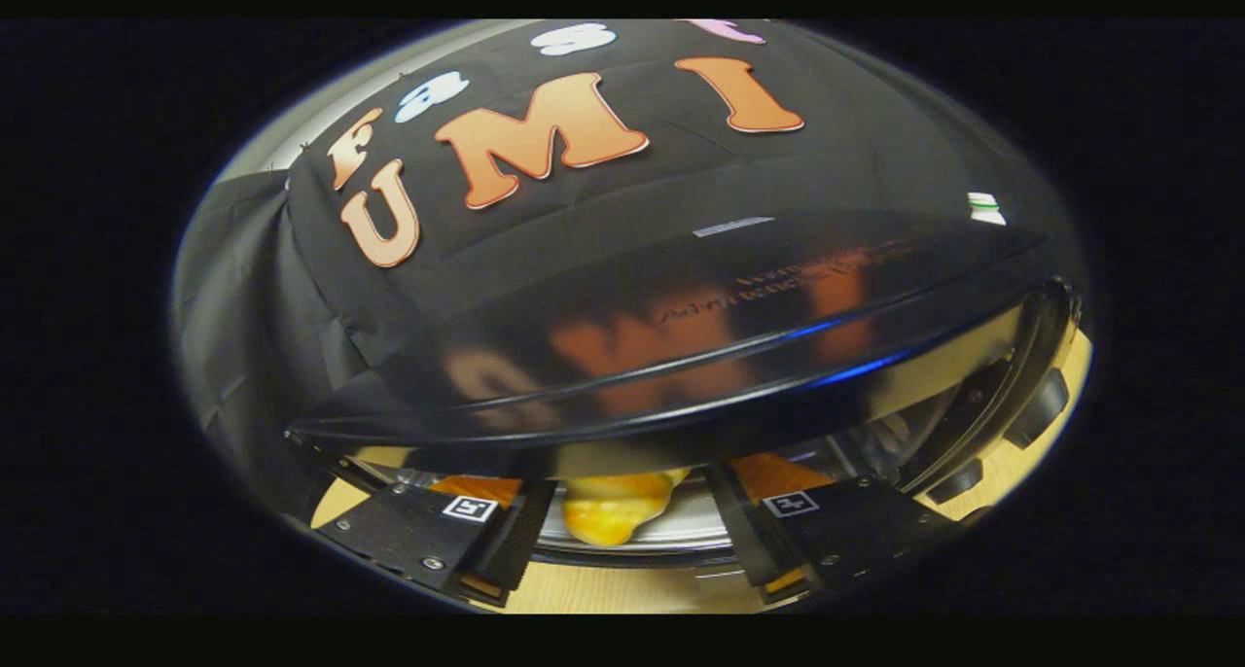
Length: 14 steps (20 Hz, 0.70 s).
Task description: Open the toaster oven, put the food inside, and close the toaster oven door.
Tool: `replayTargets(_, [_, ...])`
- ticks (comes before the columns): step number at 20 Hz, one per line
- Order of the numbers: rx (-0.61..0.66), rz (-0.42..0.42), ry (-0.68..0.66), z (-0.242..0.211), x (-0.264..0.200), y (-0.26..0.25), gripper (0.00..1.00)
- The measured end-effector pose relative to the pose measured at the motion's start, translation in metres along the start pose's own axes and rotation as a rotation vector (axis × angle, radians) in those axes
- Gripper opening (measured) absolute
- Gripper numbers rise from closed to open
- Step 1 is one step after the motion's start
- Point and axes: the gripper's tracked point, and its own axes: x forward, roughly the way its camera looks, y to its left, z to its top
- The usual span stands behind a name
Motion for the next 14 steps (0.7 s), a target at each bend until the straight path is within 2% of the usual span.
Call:
replayTargets(6, [-0.022, 0.019, -0.023, 0.01, -0.024, 0.008, 0.92])
replayTargets(14, [0.075, 0.105, -0.072, 0.011, -0.106, 0.022, 0.94])
